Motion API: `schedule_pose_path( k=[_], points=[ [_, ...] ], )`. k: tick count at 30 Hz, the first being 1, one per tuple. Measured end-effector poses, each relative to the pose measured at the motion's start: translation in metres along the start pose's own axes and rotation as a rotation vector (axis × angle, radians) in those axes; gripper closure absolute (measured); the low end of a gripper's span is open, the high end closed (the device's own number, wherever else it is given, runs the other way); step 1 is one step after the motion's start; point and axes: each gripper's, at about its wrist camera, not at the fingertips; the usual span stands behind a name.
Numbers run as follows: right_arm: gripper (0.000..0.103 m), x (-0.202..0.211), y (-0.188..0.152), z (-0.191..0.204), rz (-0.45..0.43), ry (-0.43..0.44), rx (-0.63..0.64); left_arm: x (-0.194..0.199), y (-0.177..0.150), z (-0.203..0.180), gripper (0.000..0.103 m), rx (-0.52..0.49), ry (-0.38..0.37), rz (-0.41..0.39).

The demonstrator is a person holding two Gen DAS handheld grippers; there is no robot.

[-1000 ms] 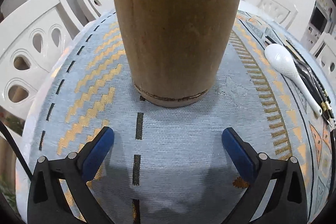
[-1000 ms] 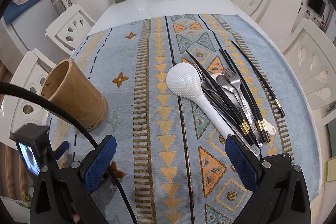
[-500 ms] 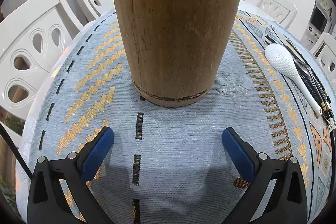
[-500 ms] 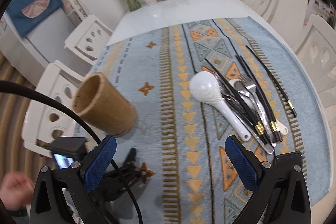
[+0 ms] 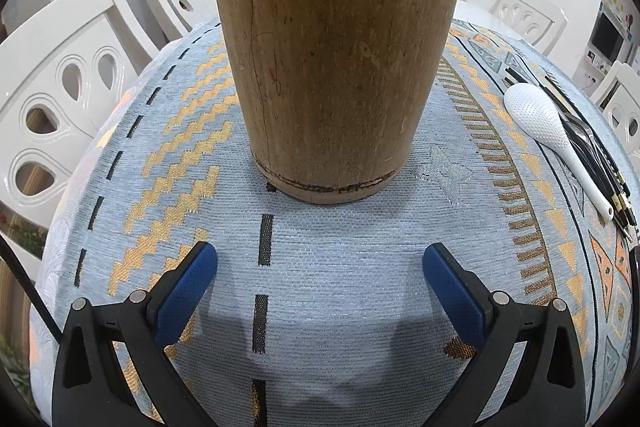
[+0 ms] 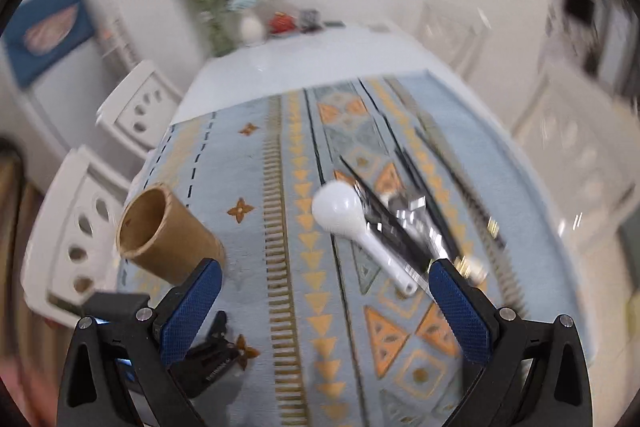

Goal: Organize utensils
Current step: 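Move the right gripper over the pile of utensils, then grasp the wooden cup again with the left gripper and raise it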

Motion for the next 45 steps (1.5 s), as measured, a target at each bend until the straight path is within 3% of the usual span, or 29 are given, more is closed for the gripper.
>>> schedule_pose_path(
  k=[3,6,12,19,25,45],
  points=[
    [0.0,-0.008,-0.001,-0.006,0.049,0.01,-0.073,0.0,0.0,0.0,0.0,0.0,0.0,0.0],
    [0.0,-0.005,-0.005,0.005,0.017,-0.038,-0.007,0.0,0.0,0.0,0.0,0.0,0.0,0.0],
    [0.0,0.006,-0.009,0.009,-0.035,-0.042,0.091,0.0,0.0,0.0,0.0,0.0,0.0,0.0],
    [0.0,-0.011,-0.013,-0.001,0.035,-0.006,0.045,0.0,-0.001,0.002,0.0,0.0,0.0,0.0],
    [0.0,-0.018,-0.016,0.003,0.058,-0.032,0.068,0.0,0.0,0.0,0.0,-0.001,0.001,0.0],
    [0.0,-0.029,-0.02,0.004,0.055,-0.102,0.125,-0.001,0.006,0.005,0.0,0.014,-0.009,0.026]
  ],
)
Point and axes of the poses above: each gripper's, at about its wrist camera, not at the fingertips, and x roughly against the way its jaws point, z to its left, y to its top, and after that the axes turned 9 degrees about -y, right-handed
